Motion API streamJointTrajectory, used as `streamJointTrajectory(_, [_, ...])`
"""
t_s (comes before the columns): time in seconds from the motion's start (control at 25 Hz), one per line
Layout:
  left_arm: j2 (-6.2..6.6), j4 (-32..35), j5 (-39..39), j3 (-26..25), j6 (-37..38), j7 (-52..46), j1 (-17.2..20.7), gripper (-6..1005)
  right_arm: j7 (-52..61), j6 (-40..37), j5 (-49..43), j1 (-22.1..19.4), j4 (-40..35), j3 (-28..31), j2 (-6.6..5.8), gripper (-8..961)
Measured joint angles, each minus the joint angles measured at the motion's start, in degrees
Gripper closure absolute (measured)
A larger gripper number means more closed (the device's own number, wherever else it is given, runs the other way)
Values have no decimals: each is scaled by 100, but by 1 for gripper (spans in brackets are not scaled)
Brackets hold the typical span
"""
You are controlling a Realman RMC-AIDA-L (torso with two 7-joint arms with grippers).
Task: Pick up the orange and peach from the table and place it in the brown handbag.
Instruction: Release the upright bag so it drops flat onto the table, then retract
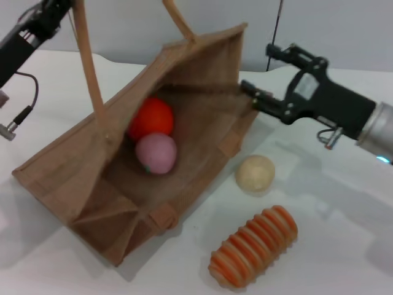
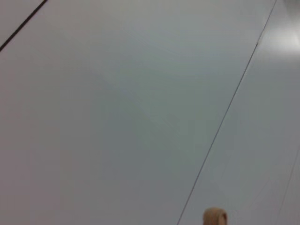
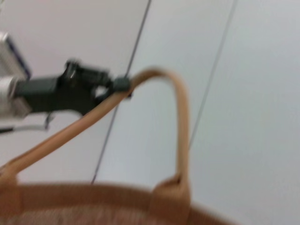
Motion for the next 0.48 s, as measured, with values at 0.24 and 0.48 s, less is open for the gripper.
streamJointTrajectory(0.24, [-11,-288,223,1,373,867,-41,723,5,-282,12,-194,-172,280,-12,181])
streamJointTrajectory(0.48, [-20,-907,124,-52,449,2271,-75,603,5,-350,528,-424,-191,300,-10,184])
